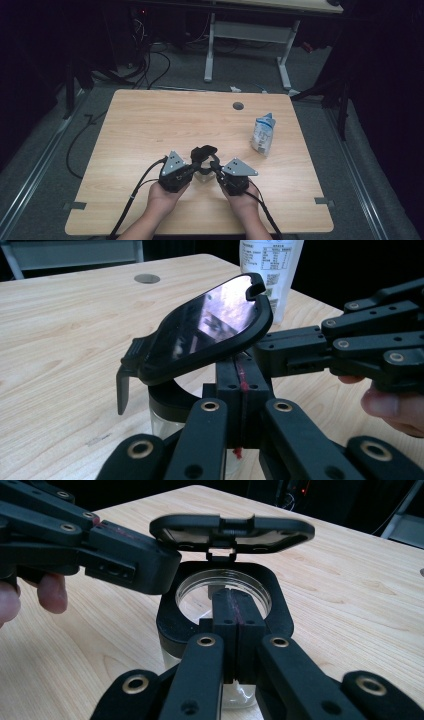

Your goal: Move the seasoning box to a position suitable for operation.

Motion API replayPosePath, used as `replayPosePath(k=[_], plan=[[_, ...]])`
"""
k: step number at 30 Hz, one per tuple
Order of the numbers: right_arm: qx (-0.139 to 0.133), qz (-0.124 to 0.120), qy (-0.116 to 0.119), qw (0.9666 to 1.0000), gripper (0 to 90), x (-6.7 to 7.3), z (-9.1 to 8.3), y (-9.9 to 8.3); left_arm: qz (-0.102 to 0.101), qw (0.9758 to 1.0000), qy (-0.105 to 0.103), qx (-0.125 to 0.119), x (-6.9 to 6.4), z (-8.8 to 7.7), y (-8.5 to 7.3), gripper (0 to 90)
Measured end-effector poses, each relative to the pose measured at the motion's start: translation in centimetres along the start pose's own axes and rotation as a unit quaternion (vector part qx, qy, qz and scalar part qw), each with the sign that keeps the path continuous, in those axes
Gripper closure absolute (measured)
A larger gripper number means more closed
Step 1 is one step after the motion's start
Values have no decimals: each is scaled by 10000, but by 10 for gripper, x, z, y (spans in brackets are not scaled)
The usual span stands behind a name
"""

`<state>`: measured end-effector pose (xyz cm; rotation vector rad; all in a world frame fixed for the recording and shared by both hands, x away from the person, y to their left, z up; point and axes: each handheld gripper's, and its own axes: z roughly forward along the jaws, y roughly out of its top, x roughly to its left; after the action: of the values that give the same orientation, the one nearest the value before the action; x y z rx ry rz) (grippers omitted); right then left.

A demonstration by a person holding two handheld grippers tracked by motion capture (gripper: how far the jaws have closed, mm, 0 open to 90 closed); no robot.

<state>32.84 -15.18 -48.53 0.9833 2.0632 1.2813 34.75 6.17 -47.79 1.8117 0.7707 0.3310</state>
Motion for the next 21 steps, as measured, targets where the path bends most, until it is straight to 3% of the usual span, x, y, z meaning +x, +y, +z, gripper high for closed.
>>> replayPosePath(k=[21], plan=[[-128,71,94,9998,900,-2,-1,-4,-276,9987,349,-247,23,3,15,900]])
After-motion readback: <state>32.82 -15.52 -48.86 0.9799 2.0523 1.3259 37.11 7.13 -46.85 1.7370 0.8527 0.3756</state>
